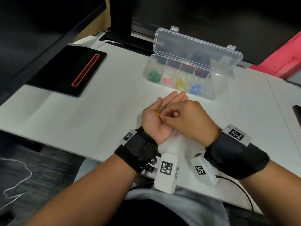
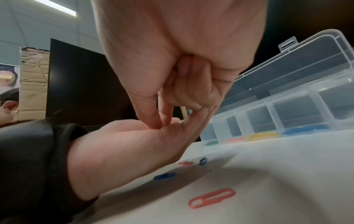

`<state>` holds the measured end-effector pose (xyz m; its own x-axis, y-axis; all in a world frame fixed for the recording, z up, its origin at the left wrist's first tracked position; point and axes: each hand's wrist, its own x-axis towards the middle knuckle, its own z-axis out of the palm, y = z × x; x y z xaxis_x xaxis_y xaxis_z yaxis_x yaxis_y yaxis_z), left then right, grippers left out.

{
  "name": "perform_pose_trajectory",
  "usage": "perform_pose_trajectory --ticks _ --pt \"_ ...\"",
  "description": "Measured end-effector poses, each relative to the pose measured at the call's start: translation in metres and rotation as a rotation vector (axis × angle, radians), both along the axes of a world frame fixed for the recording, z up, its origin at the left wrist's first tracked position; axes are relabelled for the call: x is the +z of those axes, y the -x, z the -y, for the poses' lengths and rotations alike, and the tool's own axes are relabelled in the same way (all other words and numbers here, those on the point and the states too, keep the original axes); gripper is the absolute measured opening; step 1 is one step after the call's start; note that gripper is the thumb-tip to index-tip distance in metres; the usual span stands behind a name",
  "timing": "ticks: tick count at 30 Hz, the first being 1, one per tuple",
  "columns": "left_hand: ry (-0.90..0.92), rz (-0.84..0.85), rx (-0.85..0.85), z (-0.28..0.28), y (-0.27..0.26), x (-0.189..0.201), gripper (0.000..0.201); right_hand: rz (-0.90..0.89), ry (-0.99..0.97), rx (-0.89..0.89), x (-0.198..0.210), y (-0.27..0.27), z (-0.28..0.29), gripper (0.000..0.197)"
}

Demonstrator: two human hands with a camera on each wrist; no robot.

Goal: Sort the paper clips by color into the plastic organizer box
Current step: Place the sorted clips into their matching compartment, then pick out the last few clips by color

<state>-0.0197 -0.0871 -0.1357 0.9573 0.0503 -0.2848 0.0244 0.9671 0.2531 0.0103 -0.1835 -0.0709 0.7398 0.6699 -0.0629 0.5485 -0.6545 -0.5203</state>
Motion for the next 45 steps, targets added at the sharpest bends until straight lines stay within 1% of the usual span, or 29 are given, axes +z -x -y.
perform_pose_trajectory --ticks 3,5,6,8,9,10,12,16,18,21,23,25,28,30,33,37,39,41,42,43,45 --pt "0.006 0.009 0.017 -0.001 0.000 0.002 0.050 -0.117 -0.117 -0.068 0.001 -0.003 0.003 0.015" --pt "-0.005 0.025 0.033 -0.001 0.001 0.004 0.049 -0.262 -0.224 -0.117 0.006 -0.005 0.005 0.017" --pt "-0.005 0.039 0.038 -0.001 0.002 0.005 0.048 -0.387 -0.292 -0.163 0.009 -0.007 0.007 0.019" --pt "0.010 0.060 0.054 -0.003 0.001 0.007 0.047 -0.752 -0.480 -0.260 0.014 -0.014 0.011 0.021" --pt "0.024 0.062 0.068 -0.006 0.000 0.008 0.046 -0.921 -0.577 -0.280 0.016 -0.019 0.012 0.018" --pt "0.038 0.062 0.085 -0.011 -0.001 0.008 0.045 -1.038 -0.651 -0.288 0.017 -0.024 0.012 0.015" --pt "0.055 0.065 0.123 -0.023 -0.004 0.009 0.045 -1.150 -0.754 -0.306 0.017 -0.035 0.010 0.015" --pt "0.108 0.069 0.212 -0.053 -0.007 0.008 0.044 -1.193 -0.867 -0.363 0.019 -0.063 -0.008 0.017" --pt "0.114 0.082 0.229 -0.061 -0.007 0.008 0.044 -1.173 -0.889 -0.389 0.024 -0.080 -0.022 0.021" --pt "0.114 0.092 0.233 -0.065 -0.007 0.007 0.044 -1.075 -0.891 -0.411 0.034 -0.105 -0.049 0.038" --pt "0.119 0.096 0.233 -0.066 -0.007 0.006 0.044 -0.915 -0.883 -0.436 0.038 -0.119 -0.068 0.044" --pt "0.118 0.104 0.232 -0.067 -0.007 0.005 0.044 -0.740 -0.888 -0.471 0.039 -0.129 -0.085 0.044" --pt "0.122 0.115 0.227 -0.066 -0.007 0.003 0.045 -0.584 -0.847 -0.518 0.032 -0.140 -0.101 0.043" --pt "0.129 0.125 0.222 -0.066 -0.007 0.002 0.045 -0.562 -0.818 -0.544 0.024 -0.145 -0.104 0.040" --pt "0.130 0.137 0.215 -0.066 -0.007 0.001 0.043 -0.581 -0.823 -0.554 0.016 -0.151 -0.100 0.039" --pt "0.123 0.135 0.214 -0.066 -0.007 0.002 0.044 -0.480 -0.820 -0.534 0.025 -0.148 -0.095 0.041" --pt "0.117 0.127 0.218 -0.066 -0.007 0.003 0.044 -0.410 -0.782 -0.470 0.036 -0.135 -0.092 0.039" --pt "0.110 0.111 0.224 -0.066 -0.007 0.005 0.044 -0.371 -0.675 -0.303 0.048 -0.114 -0.085 0.033" --pt "0.107 0.107 0.224 -0.065 -0.007 0.006 0.044 -0.340 -0.568 -0.182 0.052 -0.101 -0.081 0.030" --pt "0.102 0.103 0.225 -0.064 -0.007 0.006 0.044 -0.278 -0.411 -0.049 0.055 -0.088 -0.075 0.025" --pt "0.088 0.100 0.220 -0.059 -0.005 0.010 0.044 -0.083 -0.071 0.196 0.056 -0.066 -0.063 0.015"
